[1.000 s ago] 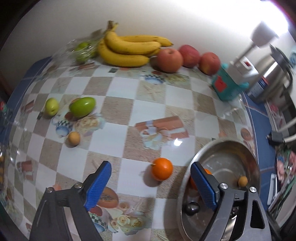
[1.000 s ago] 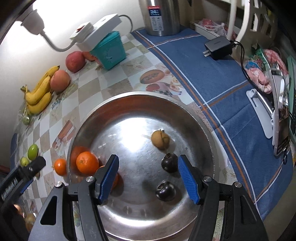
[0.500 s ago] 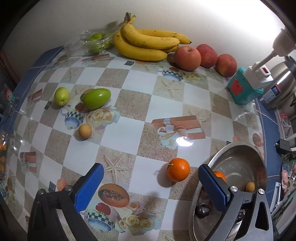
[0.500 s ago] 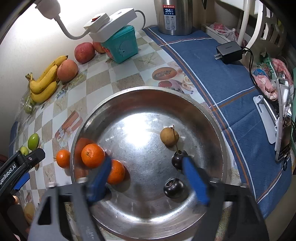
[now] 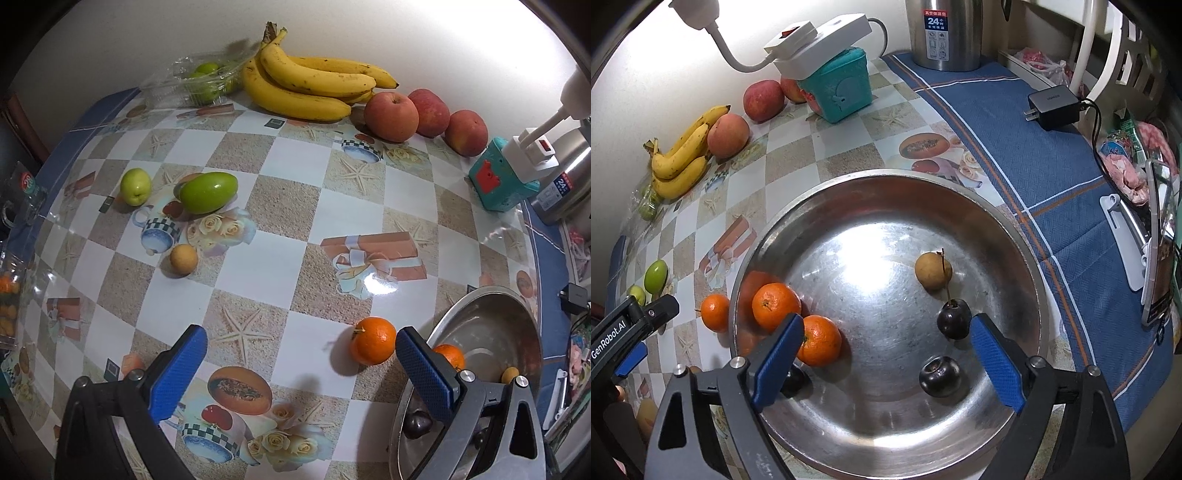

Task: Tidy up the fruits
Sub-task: 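Withdraw both open grippers from the plate toward the remaining fruit, then grasp a small brown pear with the left gripper while the right gripper grasps a mandarin orange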

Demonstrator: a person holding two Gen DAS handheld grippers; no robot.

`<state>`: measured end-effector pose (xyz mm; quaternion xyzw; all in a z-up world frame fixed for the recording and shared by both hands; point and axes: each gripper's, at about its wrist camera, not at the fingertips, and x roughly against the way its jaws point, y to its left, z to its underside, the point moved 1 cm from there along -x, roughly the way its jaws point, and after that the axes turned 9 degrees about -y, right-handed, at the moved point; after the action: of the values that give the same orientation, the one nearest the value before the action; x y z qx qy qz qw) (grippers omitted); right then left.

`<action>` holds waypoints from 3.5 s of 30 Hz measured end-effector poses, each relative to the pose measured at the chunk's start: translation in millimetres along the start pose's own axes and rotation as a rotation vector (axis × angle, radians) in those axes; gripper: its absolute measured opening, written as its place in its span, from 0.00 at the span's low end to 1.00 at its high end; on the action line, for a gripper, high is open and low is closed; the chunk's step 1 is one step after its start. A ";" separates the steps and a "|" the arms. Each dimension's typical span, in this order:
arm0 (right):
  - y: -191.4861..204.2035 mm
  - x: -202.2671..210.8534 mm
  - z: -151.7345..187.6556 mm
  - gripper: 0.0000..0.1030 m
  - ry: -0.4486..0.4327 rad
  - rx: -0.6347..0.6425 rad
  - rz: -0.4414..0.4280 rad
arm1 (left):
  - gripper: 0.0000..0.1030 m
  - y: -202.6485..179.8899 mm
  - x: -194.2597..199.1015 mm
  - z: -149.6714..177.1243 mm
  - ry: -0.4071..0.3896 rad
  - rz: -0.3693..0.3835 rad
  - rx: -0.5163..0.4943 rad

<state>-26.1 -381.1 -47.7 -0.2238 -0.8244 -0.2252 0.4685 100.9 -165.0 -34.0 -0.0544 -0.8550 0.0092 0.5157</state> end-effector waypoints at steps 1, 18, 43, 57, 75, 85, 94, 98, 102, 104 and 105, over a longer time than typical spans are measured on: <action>0.0 -0.1 0.0 0.89 -0.001 0.000 -0.001 | 1.00 -0.2 0.0 -0.1 0.000 -0.001 -0.001; 3.1 -1.5 0.8 1.00 0.003 -0.003 -0.014 | 1.00 8.7 11.6 -13.0 -0.022 0.050 0.005; 94.2 5.3 21.1 1.00 0.024 0.162 -0.174 | 1.00 152.3 24.9 -48.6 -0.120 -0.105 0.239; 148.7 9.5 22.3 1.00 -0.028 0.203 -0.314 | 1.00 191.6 17.5 -53.2 -0.110 -0.108 0.238; 152.2 -3.6 14.1 0.79 -0.081 0.216 -0.261 | 1.00 140.9 -20.4 -51.1 -0.033 -0.024 0.062; 157.0 -17.6 16.7 0.60 -0.066 0.237 -0.243 | 0.88 115.0 -45.7 -44.0 -0.009 -0.005 -0.022; 160.3 -32.1 22.5 0.52 -0.040 0.253 -0.227 | 0.75 105.3 -59.8 -39.2 0.008 0.005 -0.059; 163.1 -34.2 24.5 0.50 -0.042 0.272 -0.210 | 0.66 108.0 -66.1 -38.4 0.021 0.011 -0.048; 166.1 -34.5 25.6 0.50 -0.044 0.288 -0.199 | 0.63 111.9 -70.3 -37.9 0.029 0.012 -0.037; 167.5 -34.4 26.1 0.50 -0.046 0.299 -0.188 | 0.55 113.2 -71.1 -37.8 0.031 0.018 -0.031; 167.6 -34.5 26.2 0.49 -0.047 0.302 -0.185 | 0.50 113.6 -71.5 -37.8 0.032 0.024 -0.028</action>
<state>69.5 -237.5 -62.8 -0.0792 -0.8766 -0.1356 0.4549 176.8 -61.0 -87.4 -0.0718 -0.8459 0.0025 0.5285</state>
